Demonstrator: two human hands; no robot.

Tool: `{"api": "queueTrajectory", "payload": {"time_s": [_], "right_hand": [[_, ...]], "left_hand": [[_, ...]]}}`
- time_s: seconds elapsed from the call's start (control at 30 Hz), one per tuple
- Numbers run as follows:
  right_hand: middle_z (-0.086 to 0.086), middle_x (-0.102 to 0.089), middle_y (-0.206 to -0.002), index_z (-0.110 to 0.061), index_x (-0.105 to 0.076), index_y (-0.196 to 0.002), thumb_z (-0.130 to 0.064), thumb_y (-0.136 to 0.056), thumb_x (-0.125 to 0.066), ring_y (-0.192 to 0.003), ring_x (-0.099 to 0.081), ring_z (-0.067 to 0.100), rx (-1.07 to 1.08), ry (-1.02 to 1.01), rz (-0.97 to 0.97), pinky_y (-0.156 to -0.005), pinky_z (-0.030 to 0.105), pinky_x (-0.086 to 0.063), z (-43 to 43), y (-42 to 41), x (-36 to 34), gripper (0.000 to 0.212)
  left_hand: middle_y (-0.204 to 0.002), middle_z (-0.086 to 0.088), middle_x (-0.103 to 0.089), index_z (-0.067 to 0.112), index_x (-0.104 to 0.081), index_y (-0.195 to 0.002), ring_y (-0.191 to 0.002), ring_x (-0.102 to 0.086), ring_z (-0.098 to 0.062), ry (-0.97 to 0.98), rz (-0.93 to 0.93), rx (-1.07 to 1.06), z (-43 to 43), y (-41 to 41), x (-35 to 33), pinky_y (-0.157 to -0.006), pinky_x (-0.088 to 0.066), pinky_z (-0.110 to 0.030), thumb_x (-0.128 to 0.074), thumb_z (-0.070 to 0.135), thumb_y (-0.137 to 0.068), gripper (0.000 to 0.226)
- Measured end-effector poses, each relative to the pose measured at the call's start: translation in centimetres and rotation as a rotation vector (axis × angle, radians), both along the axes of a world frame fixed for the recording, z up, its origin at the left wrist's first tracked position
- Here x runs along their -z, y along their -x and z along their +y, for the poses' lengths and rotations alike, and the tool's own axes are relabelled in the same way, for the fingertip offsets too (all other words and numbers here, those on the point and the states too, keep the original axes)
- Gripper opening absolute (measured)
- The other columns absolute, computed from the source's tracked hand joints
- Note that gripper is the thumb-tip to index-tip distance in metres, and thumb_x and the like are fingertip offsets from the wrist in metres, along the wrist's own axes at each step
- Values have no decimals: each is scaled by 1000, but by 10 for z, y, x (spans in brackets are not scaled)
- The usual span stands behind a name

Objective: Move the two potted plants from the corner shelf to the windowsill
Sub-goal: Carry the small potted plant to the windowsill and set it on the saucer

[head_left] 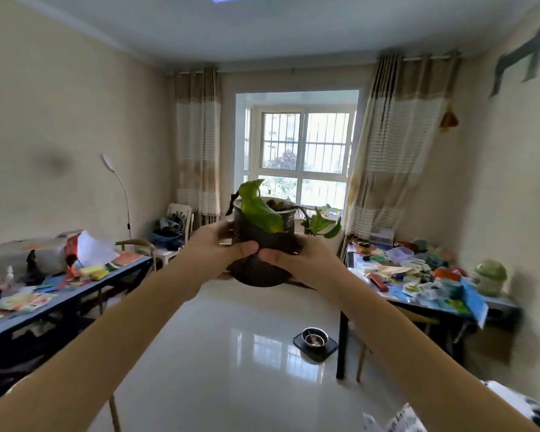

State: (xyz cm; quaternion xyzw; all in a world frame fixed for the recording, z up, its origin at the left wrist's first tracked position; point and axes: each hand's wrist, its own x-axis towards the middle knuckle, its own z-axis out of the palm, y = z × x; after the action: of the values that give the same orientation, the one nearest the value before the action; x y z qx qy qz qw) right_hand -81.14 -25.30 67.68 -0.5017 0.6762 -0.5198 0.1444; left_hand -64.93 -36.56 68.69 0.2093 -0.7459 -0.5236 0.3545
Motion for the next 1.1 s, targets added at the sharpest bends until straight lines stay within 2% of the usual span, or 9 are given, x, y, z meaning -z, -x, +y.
{"api": "queueTrajectory", "payload": {"time_s": [0.17, 0.3, 0.5, 0.6, 0.67, 0.8, 0.9, 1.0, 1.1], "right_hand": [[6, -78, -108, -17, -76, -113, -38, -76, -86, -103, -73, 25, 48, 23, -12, -95, 48, -58, -42, 46, -2, 43], [3, -78, -107, -20, -76, -113, -41, -73, -87, -102, -73, 23, 64, 29, -35, -96, 47, -58, -73, 95, 1, 46], [0, -77, -108, -22, -75, -116, -42, -76, -84, -103, -71, 19, 44, 20, -30, -96, 40, -58, -111, 180, 5, 46], [1, -77, -108, -21, -74, -117, -43, -76, -84, -103, -72, 20, 42, 28, -22, -95, 38, -58, -135, 227, 5, 48], [4, -76, -109, -17, -72, -120, -39, -78, -83, -104, -71, 21, 28, 42, -20, -94, 37, -58, -153, 261, 5, 49], [5, -75, -110, -15, -71, -122, -37, -82, -81, -100, -70, 20, 26, 38, 16, -84, 27, -57, -184, 306, 0, 47], [2, -75, -107, -17, -72, -122, -39, -80, -82, -98, -71, 19, 35, 41, 9, -80, 28, -58, -216, 341, 2, 48], [-1, -75, -103, -20, -72, -119, -41, -78, -83, -95, -70, 17, 61, 66, 6, -76, 26, -55, -253, 368, 1, 47], [-2, -74, -106, -21, -71, -120, -41, -78, -83, -96, -69, 15, 83, 62, 11, -72, 22, -53, -300, 394, -2, 48]], "left_hand": [[-119, 13, -68, 35, -64, -113, -103, -68, -16, -12, 22, 65, -50, 53, -2, -70, -63, -31, -76, 19, -88, 32], [-120, 7, -71, 37, -69, -102, -112, -68, -22, 3, 33, 85, -84, 104, -1, -87, -62, -46, -77, 16, -86, 28], [-118, 11, -69, 38, -67, -99, -116, -65, -21, 22, 14, 76, -121, 186, 1, -95, -58, -49, -77, 15, -86, 28], [-118, 13, -67, 38, -65, -100, -113, -65, -19, 0, 5, 62, -138, 230, -3, -81, -63, -38, -76, 16, -87, 28], [-117, 14, -66, 37, -64, -104, -107, -66, -15, 0, 1, 53, -152, 262, -4, -71, -63, -31, -75, 18, -88, 27], [-111, 20, -62, 32, -59, -116, -102, -61, -9, 16, -18, 28, -181, 309, -6, -76, -63, -35, -74, 21, -88, 33], [-112, 20, -62, 28, -59, -120, -98, -62, -6, -14, -30, 33, -214, 343, -6, -72, -64, -32, -73, 20, -89, 35], [-127, 11, -64, 27, -60, -126, -104, -63, -8, -17, -40, 44, -256, 373, -7, -86, -62, -44, -75, 22, -88, 41], [-132, 9, -61, 23, -57, -136, -106, -62, -10, -18, -38, 47, -306, 404, -8, -89, -60, -46, -76, 23, -88, 52]]}}
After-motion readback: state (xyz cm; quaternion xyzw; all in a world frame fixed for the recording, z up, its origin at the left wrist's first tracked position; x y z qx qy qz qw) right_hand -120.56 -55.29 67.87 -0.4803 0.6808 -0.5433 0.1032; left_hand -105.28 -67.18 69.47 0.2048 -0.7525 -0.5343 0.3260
